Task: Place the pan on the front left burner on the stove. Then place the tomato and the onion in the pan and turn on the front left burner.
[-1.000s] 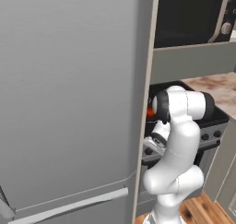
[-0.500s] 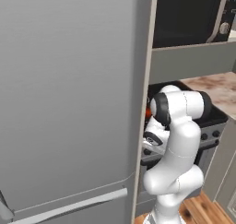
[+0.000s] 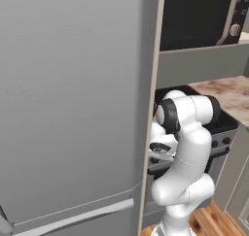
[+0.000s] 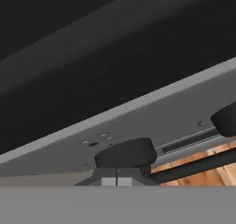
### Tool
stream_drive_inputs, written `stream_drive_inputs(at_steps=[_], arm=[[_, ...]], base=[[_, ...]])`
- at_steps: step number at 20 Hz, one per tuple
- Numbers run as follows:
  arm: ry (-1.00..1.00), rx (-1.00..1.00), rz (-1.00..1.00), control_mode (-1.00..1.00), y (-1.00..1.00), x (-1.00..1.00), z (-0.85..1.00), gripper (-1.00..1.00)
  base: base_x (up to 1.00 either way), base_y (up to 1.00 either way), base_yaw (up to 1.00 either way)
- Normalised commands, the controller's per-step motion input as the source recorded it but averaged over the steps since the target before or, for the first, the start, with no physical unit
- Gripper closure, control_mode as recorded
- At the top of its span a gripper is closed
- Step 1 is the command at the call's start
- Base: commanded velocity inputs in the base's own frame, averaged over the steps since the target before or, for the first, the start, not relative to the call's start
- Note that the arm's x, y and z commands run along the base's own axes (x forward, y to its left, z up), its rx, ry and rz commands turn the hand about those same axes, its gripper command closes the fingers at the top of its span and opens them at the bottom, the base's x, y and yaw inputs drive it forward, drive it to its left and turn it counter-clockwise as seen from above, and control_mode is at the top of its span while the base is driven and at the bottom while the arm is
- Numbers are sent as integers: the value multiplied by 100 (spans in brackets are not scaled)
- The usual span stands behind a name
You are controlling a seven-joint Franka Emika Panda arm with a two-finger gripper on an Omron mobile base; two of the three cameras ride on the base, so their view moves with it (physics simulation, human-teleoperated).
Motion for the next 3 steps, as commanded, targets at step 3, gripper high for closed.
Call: stream_drive_inputs(at_steps=[3], arm=[[5,0,18,-100,77,0,-42,100]], base=[[0,0,0]])
